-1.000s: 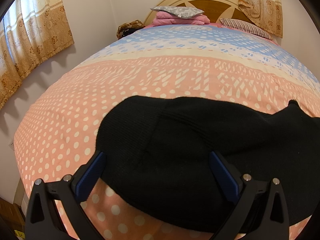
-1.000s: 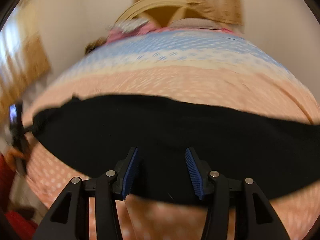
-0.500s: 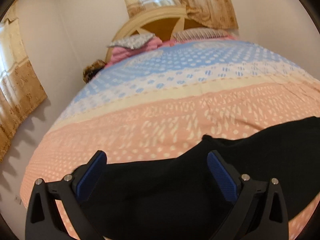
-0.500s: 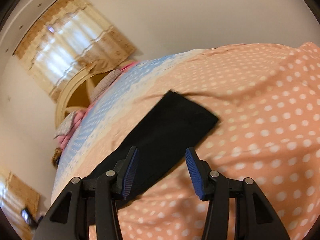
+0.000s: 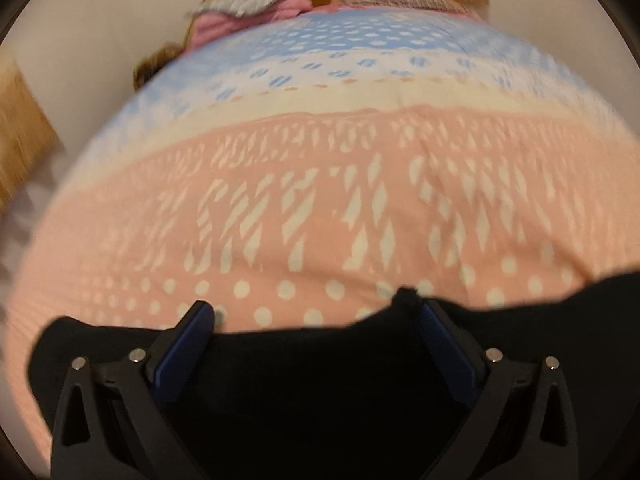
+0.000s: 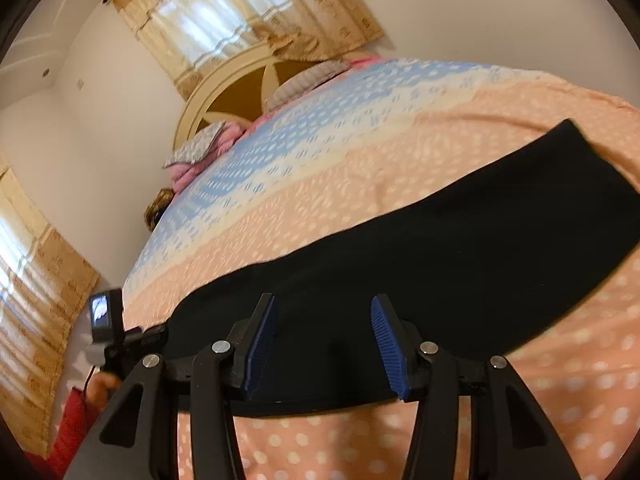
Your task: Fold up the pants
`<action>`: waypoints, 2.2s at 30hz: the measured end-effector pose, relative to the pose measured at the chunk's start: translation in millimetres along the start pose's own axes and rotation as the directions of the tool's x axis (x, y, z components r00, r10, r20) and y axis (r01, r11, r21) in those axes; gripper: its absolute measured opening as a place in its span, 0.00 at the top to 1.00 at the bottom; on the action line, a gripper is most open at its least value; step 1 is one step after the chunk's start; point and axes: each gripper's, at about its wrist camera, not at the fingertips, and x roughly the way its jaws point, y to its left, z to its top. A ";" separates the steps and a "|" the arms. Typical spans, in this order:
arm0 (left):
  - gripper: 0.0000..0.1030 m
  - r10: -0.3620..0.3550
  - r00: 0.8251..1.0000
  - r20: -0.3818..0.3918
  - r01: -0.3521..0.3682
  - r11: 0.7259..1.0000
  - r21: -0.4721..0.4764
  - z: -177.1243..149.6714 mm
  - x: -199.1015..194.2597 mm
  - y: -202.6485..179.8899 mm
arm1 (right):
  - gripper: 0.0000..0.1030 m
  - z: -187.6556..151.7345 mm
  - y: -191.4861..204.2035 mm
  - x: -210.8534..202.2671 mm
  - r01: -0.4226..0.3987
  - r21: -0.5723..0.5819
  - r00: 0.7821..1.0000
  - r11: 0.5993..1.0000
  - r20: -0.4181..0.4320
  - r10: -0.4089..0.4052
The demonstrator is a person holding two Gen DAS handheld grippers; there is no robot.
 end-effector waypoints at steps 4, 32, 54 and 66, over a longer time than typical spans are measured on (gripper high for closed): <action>0.00 0.017 0.997 0.075 -0.006 0.989 -0.149 2.8 -25.7 28.1 | 0.51 -2.5 40.2 21.8 -0.074 -0.115 0.995 0.991 -0.072 0.066; 0.00 -0.020 0.992 0.124 0.031 0.996 -0.083 -93.4 -63.1 42.5 | 0.84 -49.5 286.1 260.7 -0.431 -0.595 0.828 0.678 -0.560 0.035; 0.00 0.004 0.991 0.135 0.007 0.996 -0.086 -94.4 -62.0 40.8 | 0.91 -28.2 270.8 219.0 -0.296 -0.510 0.919 0.808 -0.381 0.097; 0.00 -0.058 0.978 0.198 0.060 0.998 -0.006 -85.4 -107.9 -1.4 | 0.51 12.0 23.7 39.6 -0.078 0.054 0.997 0.996 -0.019 0.079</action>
